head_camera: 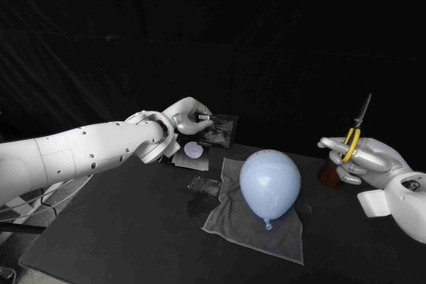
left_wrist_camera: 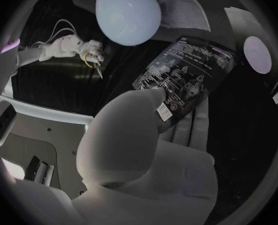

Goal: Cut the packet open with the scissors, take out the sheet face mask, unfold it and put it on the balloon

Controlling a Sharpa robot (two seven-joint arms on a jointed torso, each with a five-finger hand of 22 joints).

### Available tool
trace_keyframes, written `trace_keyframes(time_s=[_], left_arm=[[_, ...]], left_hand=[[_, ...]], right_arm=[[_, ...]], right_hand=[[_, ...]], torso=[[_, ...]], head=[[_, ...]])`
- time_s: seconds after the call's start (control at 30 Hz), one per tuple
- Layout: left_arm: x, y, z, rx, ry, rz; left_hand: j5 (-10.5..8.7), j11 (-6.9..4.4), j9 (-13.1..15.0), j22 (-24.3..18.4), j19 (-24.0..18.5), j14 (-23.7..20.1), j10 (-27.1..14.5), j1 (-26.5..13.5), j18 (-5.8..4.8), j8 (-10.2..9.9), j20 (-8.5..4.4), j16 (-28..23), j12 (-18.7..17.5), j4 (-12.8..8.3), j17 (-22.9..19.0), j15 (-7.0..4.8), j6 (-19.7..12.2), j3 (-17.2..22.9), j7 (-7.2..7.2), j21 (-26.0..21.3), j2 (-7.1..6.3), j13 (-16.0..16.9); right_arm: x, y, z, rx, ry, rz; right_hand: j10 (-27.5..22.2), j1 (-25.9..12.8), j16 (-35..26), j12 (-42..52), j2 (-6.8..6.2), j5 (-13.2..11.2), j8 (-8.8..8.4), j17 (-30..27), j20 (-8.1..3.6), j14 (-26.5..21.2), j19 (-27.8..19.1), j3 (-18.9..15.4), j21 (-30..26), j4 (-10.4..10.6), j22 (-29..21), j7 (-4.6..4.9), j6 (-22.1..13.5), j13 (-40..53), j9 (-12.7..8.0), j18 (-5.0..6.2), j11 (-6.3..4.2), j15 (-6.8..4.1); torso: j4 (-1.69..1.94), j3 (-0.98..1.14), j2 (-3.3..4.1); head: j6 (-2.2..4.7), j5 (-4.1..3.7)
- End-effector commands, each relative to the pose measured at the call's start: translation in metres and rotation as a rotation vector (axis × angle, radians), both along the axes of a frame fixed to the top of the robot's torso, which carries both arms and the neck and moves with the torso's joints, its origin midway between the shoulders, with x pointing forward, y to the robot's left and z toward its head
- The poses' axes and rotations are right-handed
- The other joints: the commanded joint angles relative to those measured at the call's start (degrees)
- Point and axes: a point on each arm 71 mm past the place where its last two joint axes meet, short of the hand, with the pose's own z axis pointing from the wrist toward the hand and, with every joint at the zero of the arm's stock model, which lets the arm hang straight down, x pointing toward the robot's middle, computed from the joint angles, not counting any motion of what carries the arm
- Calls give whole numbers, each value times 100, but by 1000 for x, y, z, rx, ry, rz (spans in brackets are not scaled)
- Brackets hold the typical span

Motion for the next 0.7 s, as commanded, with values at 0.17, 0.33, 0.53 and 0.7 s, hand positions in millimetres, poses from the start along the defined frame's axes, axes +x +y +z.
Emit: trace_keyframes(time_s=[0.17,0.33,0.53,0.7], left_arm=[[-3,-3,11,-523,124,135],[-9,-10,9,-681,175,165],[-15,-24,-2,-859,247,148],[-21,-39,-14,-958,300,128]], left_hand=[[20,-27,202,92,397,226,149,-126,42,52,-212,67,-7,-145,46,-51,-24,-33,24,256,52,7],[22,-58,243,143,740,411,249,-207,44,74,-366,103,-11,-212,74,-116,-10,-25,11,432,119,6],[22,-70,272,138,891,475,304,-269,41,81,-420,100,-13,-219,82,-143,-16,3,13,471,171,6],[22,-70,280,122,889,472,302,-276,37,79,-422,89,-18,-229,80,-142,-28,18,11,452,183,4]], right_arm=[[6,-2,0,-11,-22,4],[6,0,-2,-9,-23,7],[5,3,-4,-6,-35,0],[2,6,-7,-4,-49,-10]], right_hand=[[1277,18,26,5795,88,4,-39,1131,2,507,64,903,45,-857,944,50,3,1870,-10,75,-46,7],[1277,11,27,5795,89,-3,-40,1132,2,508,69,902,55,-857,948,52,2,1870,-13,73,-45,7],[1277,2,27,5795,86,-7,-42,1133,1,508,68,897,52,-855,947,54,2,1870,-15,74,-43,7],[1277,-8,37,5795,80,-7,-45,1146,1,511,81,890,77,-857,957,55,-2,1870,-19,68,-41,8]], torso=[[-16,1,-17],[-15,5,-32],[-15,4,-65],[-19,1,-88]], head=[[233,-233],[384,-356],[544,-582],[621,-761]])
